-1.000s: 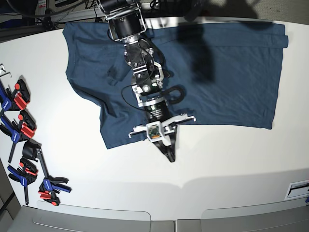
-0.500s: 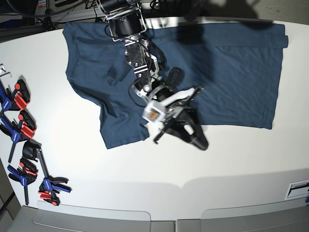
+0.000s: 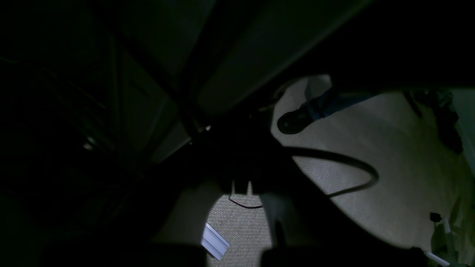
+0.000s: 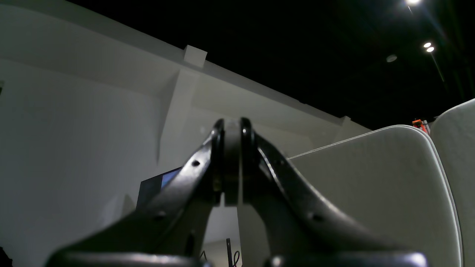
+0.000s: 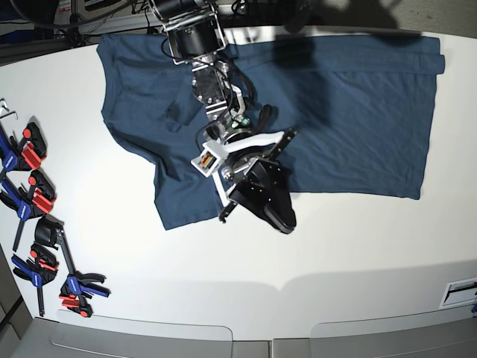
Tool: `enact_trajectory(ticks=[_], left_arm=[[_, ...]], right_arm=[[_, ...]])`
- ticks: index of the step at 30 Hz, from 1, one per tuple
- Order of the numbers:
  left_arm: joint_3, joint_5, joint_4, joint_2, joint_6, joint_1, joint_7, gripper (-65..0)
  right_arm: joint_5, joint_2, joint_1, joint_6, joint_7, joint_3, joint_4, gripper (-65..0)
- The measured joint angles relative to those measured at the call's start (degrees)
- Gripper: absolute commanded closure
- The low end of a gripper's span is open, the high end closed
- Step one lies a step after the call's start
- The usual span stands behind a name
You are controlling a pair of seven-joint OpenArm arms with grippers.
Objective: Fold the T-shirt properly
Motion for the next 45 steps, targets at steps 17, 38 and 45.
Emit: enact_trajectory(ticks=[17, 38, 45], left_arm=[[0.0, 0.0, 0.0, 0.0, 0.0, 0.0, 0.0, 0.0], [0.0, 0.0, 0.0, 0.0, 0.0, 0.0, 0.0, 0.0], [0.0, 0.1, 0.0, 0.0, 0.0, 0.0, 0.0, 0.0]], right_arm=[[0.0, 0.0, 0.0, 0.0, -1.9, 0.0, 0.0, 0.0], [-0.2, 0.0, 2.2, 0.0, -2.3, 0.0, 0.0, -47.4], [-0.2, 0.0, 6.0, 0.0, -4.9, 0.0, 0.0, -47.4]])
